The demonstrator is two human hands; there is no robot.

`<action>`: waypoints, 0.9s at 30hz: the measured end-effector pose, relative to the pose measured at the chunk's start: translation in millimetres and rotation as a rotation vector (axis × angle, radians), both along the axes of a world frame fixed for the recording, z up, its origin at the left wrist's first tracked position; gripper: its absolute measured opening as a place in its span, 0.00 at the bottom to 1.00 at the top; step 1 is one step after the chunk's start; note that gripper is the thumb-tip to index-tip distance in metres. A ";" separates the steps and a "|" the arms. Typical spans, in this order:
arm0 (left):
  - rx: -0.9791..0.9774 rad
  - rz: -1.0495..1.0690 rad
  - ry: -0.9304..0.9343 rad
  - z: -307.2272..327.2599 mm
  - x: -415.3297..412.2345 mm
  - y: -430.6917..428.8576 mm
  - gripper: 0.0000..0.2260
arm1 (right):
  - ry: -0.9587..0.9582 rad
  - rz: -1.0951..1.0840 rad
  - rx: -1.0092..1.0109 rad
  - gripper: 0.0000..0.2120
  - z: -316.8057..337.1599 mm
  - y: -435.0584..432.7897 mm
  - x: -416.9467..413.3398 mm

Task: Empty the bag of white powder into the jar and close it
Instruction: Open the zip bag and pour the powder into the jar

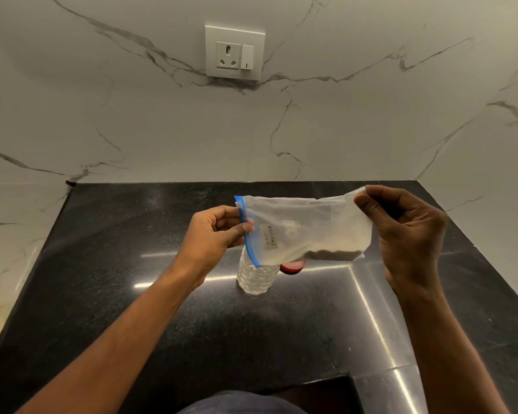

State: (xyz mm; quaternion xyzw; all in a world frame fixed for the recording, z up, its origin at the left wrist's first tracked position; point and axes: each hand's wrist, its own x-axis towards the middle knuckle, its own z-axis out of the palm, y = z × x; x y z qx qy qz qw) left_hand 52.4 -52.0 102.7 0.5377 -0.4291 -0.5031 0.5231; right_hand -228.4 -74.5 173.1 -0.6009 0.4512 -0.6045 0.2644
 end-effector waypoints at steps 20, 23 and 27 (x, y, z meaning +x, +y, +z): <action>-0.335 -0.508 -0.892 90.8 -89.3 -58.2 0.10 | -0.045 -0.023 0.116 0.10 -15.5 12.9 -9.1; -0.314 -0.533 -0.793 85.5 -89.0 -57.7 0.09 | 0.029 0.013 0.231 0.25 -21.9 8.2 -22.1; -0.306 -0.537 -0.730 78.9 -88.4 -54.5 0.09 | 0.026 0.248 0.544 0.37 -37.3 4.2 -32.9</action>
